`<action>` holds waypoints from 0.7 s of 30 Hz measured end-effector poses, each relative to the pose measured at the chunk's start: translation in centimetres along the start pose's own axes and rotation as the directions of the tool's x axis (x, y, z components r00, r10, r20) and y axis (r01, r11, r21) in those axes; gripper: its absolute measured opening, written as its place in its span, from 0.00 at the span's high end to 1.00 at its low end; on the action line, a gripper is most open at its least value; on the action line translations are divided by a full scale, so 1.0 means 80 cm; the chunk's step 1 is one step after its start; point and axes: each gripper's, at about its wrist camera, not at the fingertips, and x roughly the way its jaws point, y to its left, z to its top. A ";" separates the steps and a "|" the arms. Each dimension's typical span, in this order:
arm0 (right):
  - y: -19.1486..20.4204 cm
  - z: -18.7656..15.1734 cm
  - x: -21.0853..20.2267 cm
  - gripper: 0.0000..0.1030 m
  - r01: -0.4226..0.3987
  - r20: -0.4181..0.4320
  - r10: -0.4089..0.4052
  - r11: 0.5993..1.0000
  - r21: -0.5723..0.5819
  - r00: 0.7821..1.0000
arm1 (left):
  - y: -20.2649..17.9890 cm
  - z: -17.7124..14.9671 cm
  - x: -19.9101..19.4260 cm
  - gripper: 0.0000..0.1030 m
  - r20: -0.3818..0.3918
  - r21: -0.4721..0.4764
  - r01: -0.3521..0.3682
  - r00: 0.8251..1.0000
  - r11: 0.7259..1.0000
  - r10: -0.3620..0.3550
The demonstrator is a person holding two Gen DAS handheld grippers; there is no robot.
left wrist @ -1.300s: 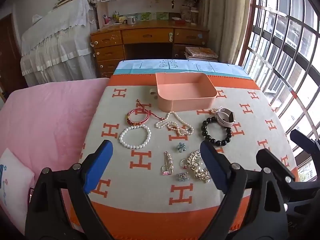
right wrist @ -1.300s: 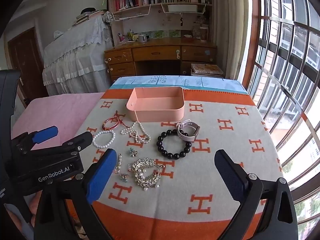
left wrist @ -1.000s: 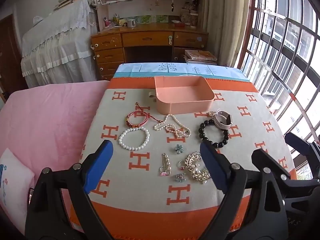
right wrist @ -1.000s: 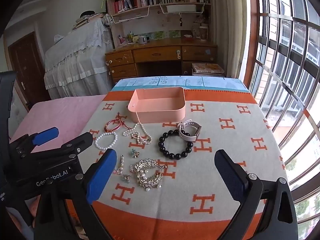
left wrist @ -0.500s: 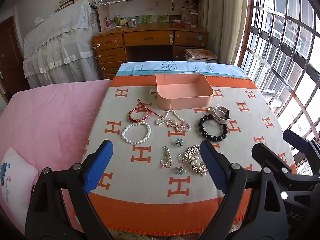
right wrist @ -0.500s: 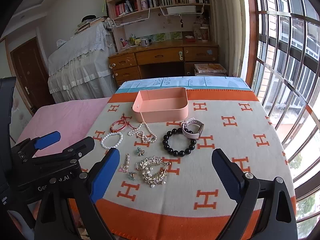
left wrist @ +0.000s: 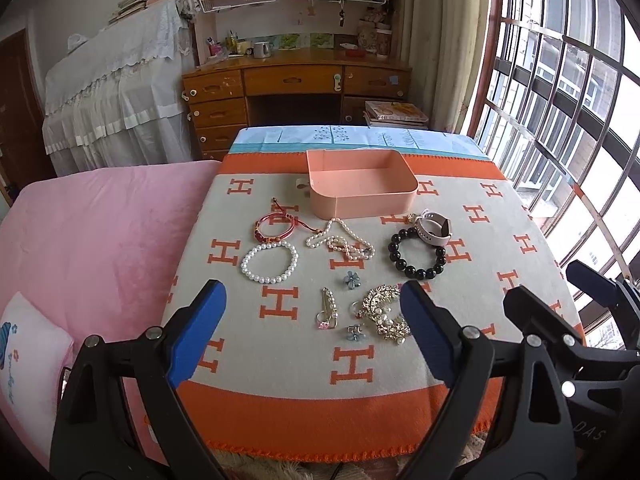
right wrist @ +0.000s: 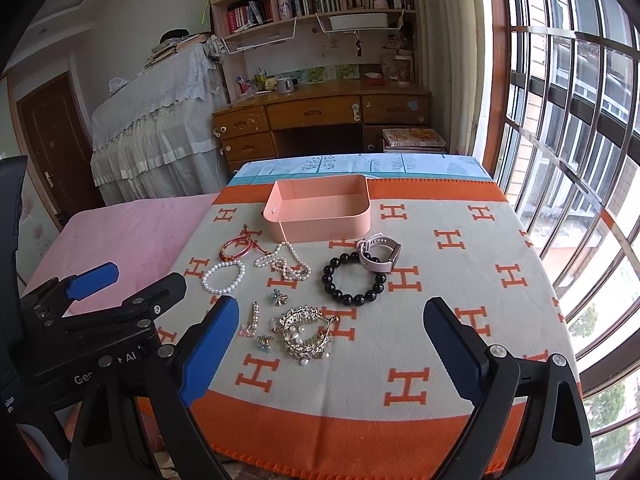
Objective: Organize jewelry
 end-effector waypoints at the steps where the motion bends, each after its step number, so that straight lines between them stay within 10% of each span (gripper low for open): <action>1: -0.001 -0.001 0.002 0.08 -0.002 -0.004 0.002 1.000 0.002 1.000 | -0.001 -0.001 -0.001 0.15 -0.002 0.002 0.000 1.000 1.000 0.000; 21: -0.015 0.015 0.047 0.08 -0.034 -0.062 0.033 0.999 -0.008 0.997 | -0.008 0.013 0.038 0.15 -0.048 -0.005 -0.039 0.998 0.999 0.039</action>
